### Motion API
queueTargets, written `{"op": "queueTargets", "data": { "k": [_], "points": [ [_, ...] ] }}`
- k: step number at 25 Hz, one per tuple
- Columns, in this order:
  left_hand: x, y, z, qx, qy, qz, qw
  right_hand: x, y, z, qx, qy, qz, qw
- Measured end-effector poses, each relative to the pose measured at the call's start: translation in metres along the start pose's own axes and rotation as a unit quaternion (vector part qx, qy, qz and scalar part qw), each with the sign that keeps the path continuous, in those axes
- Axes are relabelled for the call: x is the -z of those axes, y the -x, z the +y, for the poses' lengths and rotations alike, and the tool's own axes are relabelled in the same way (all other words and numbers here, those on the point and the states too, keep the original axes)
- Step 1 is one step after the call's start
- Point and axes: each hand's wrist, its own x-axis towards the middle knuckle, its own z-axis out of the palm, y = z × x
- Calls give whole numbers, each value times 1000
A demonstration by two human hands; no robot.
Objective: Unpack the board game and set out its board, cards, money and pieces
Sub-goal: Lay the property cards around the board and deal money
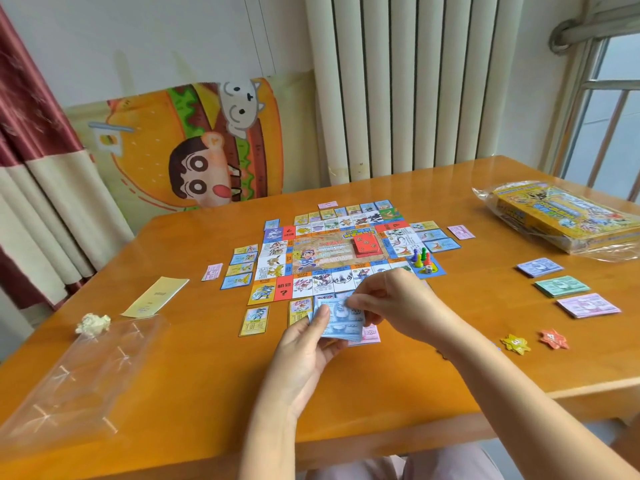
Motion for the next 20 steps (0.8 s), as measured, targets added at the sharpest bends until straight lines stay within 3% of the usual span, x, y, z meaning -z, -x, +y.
{"op": "queueTargets", "data": {
  "k": [2, 5, 8, 11, 15, 20],
  "points": [
    [3, -1, 2, 5, -14, 13, 1000, 6, -6, -1, 4, 4, 2, 1000],
    [9, -6, 3, 18, -76, 121, 990, 18, -15, 9, -39, 43, 14, 998],
    [12, -8, 5, 27, -118, 194, 974, 20, -17, 22, -104, 117, -63, 986],
    [10, -9, 8, 47, -141, 199, 969, 12, -18, 29, -123, 160, -111, 973],
    [6, -9, 7, 75, -131, 190, 970, 9, -19, 28, -128, 186, -86, 970],
    [2, -10, 5, 84, -134, 179, 971, 8, -12, 24, -77, 295, -157, 939]
  ]
}}
